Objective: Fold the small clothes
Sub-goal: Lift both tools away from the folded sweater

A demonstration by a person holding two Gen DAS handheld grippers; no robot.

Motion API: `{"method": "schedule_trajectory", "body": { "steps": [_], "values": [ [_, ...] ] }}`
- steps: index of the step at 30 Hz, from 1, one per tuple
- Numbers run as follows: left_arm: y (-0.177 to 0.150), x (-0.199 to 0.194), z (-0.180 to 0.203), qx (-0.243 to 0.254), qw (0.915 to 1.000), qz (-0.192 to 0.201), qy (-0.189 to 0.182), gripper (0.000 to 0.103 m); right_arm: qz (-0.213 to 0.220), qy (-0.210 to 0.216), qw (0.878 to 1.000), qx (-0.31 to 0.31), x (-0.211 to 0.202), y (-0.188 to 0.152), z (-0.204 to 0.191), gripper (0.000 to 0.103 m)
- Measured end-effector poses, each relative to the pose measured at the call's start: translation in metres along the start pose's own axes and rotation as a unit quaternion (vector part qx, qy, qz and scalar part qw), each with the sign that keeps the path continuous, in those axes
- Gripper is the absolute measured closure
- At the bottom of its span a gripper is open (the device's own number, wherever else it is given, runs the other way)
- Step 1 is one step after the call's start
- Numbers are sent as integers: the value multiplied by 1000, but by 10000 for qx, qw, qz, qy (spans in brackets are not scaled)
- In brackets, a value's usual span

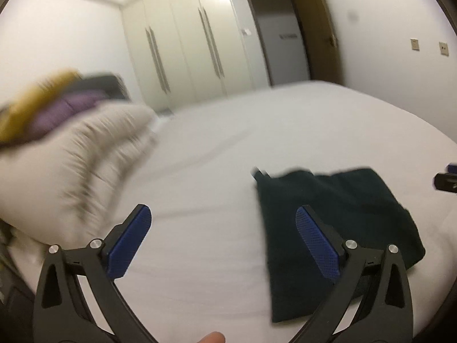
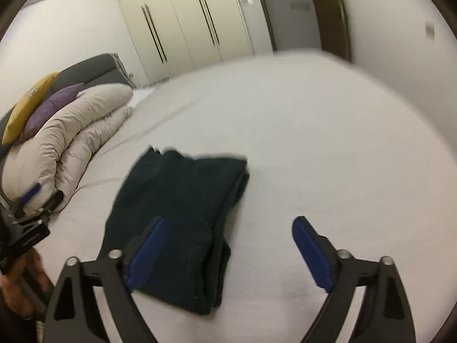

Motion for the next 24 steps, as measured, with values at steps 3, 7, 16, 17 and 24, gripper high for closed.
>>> {"method": "schedule_trajectory", "body": {
  "steps": [3, 7, 16, 17, 24],
  "values": [
    [11, -39, -9, -40, 9999, 98, 115, 0, 637, -235, 9975, -217, -42, 10, -23, 0],
    [24, -92, -26, -384, 9988, 305, -22, 0, 1235, -409, 9905, -451, -90, 18, -50, 0],
    [2, -125, -57, -1493, 9848, -789, -418, 0, 1273, -708, 9860, -808, -118, 10, -71, 0],
    [-3, -120, -56, -1491, 9831, -979, -412, 0, 1184, -743, 9870, -796, -115, 8, -71, 0],
    [-27, -97, -27, -1026, 9847, -1323, -493, 0, 634, -667, 9940, -594, -93, -6, -72, 0]
  ]
}}
Point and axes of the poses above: each gripper's, at about its wrist camera, not at the fingertips, and x roughly the way its jaws point, z to its right, y to its top, the point moved 3 cm from there along x, roughly the way its jaws point, and after that the axes turned 1 degree about -y, right-handed, at the moved point
